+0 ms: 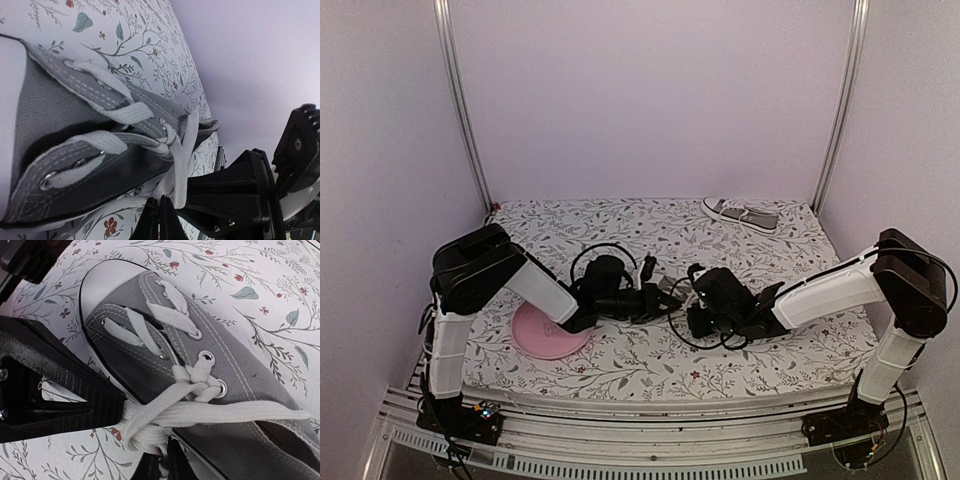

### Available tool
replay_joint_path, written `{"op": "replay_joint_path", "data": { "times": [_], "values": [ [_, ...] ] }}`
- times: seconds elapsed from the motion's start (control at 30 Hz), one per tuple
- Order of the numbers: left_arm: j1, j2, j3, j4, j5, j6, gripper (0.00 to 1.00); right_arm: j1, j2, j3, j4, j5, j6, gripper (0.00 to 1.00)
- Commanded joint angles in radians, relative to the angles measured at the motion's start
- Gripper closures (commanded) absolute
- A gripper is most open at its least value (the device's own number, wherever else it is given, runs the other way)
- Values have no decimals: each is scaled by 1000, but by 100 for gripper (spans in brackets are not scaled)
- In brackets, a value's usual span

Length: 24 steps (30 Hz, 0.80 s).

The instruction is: Tie the shoes

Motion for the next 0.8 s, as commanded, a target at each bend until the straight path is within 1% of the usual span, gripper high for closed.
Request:
{"op": "replay_joint_path", "data": {
  "times": [0.0,0.17,0.3,0.57,0.77],
  "values": [
    [-1,18,18,15,-7,1,100,-34,-44,3,11,-8,-24,96],
    [4,17,20,13,-24,0,100,-86,-77,14,-15,-81,-77,97],
    [13,23,30,6,-43,2,100,-124,-73,42,-50,-153,-118,97],
    [46,4,-12,9,-101,8,100,-184,-51,57,-70,-233,-152,97],
    [60,8,-30,15,-109,10,100,-208,-61,59,-89,-250,-149,97]
  ]
}}
